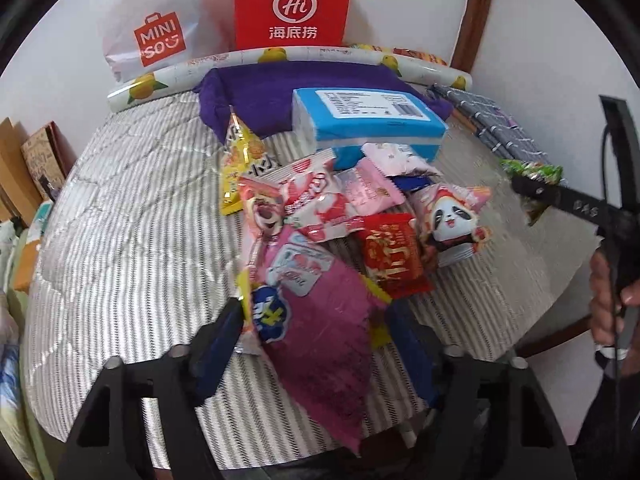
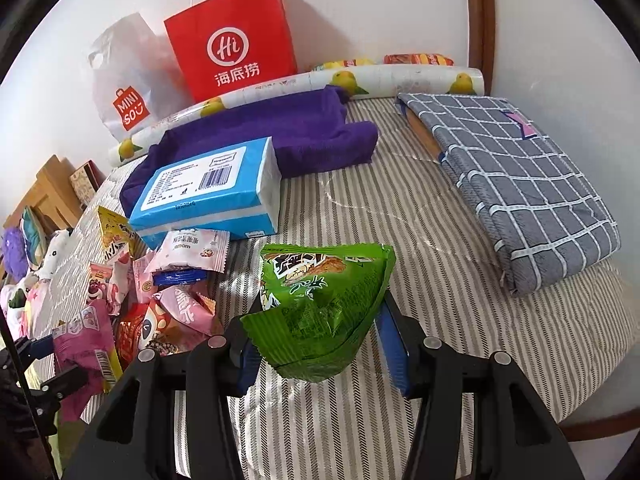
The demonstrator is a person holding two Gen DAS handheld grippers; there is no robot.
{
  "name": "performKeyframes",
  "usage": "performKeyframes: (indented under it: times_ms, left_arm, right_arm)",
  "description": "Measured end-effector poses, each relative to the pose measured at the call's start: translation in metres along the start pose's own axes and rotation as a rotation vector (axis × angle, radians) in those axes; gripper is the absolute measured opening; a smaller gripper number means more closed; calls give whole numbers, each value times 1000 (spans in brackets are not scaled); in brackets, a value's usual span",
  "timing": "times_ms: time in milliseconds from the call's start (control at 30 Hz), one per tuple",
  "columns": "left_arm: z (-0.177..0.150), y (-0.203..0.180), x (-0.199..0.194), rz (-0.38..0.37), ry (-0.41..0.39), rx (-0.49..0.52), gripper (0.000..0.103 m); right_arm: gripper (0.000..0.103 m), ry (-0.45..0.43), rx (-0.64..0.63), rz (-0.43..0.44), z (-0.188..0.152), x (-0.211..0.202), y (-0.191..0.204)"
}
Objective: Organize snacks
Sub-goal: 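Carry the pink bag in the left tool and green bag in the right tool over the purple towel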
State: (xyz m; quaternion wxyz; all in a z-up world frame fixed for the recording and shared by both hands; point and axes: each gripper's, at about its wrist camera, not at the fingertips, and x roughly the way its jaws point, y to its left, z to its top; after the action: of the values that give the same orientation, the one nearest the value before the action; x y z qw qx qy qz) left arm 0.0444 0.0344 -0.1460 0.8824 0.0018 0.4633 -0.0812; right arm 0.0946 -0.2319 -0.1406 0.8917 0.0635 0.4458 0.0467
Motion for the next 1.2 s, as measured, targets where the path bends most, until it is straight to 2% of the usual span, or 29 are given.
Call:
performKeyframes:
  times_ms: [200, 333, 633, 1200]
  left_arm:
    - [1, 9, -6, -44, -21, -25, 59]
    - [5, 15, -15, -99, -38, -55, 59]
    - [26, 21, -36, -122, -91, -79, 58]
    - [117, 29, -50, -150, -176, -114, 58]
  right_arm:
    - [51, -18, 1, -5, 3, -9, -1]
    - [51, -29, 3, -6, 8, -15, 0]
    - [51, -60, -13, 4, 26, -30, 10]
    - [50, -116, -63, 82, 91, -41, 41]
